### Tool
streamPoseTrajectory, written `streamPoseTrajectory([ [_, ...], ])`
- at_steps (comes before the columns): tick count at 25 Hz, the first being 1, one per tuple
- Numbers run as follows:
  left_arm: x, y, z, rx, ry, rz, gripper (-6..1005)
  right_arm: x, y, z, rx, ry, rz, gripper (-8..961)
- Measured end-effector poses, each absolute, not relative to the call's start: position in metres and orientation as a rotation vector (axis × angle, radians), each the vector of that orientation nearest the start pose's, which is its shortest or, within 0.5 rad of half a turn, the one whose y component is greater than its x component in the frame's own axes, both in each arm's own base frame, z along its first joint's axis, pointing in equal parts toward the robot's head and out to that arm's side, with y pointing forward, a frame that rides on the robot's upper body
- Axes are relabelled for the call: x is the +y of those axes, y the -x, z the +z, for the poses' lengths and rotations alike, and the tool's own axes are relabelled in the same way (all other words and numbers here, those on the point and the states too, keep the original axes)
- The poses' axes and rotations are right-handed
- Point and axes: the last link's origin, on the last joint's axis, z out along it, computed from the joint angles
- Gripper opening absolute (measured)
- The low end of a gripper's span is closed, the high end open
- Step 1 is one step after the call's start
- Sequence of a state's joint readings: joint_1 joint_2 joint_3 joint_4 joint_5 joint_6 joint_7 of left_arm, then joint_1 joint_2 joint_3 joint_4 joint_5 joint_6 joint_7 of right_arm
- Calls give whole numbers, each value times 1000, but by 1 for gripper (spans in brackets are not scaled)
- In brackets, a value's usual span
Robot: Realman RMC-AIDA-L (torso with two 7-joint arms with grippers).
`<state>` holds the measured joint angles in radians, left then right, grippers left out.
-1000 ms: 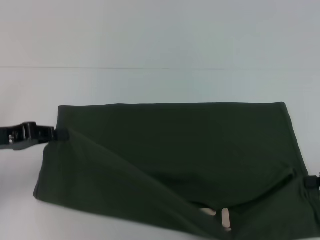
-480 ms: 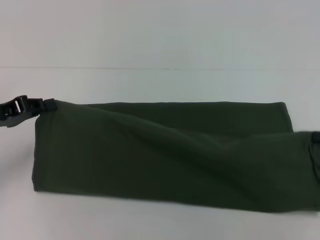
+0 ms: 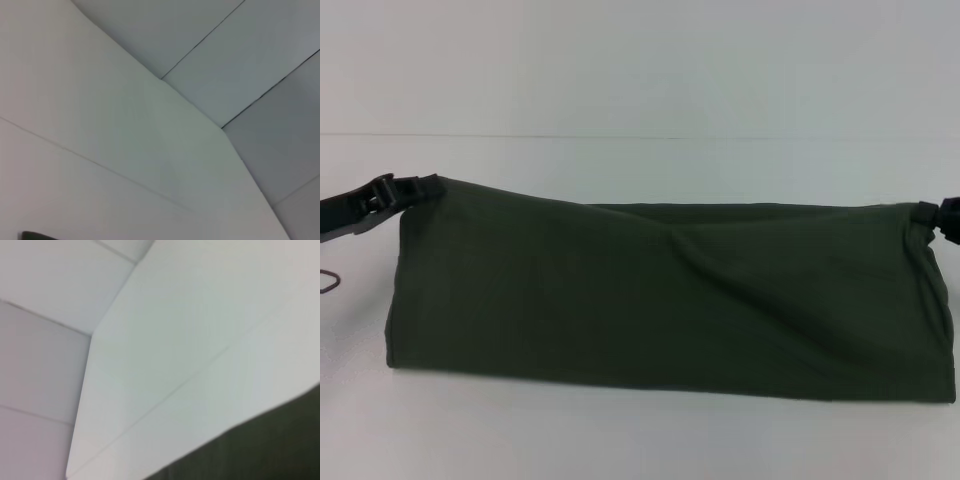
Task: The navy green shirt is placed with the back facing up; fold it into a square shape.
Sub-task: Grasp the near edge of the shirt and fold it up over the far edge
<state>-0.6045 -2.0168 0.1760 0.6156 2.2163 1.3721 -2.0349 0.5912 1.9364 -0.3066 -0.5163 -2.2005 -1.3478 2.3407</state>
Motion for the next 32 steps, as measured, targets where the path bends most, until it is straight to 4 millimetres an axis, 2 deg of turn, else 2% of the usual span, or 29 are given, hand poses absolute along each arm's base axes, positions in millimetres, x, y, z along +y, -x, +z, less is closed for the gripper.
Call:
streamPoseTrajectory([
  [8, 381, 319, 51, -1477, 1898, -869, 15, 386, -326, 57, 1855, 1720, 917, 26],
  [21, 393, 325, 27, -1398, 1840, -715, 18, 401, -333, 40, 1766, 1611, 873, 26],
  [32, 397, 324, 22, -1367, 1832, -683, 20, 412, -329, 32, 1705, 1597, 827, 25],
])
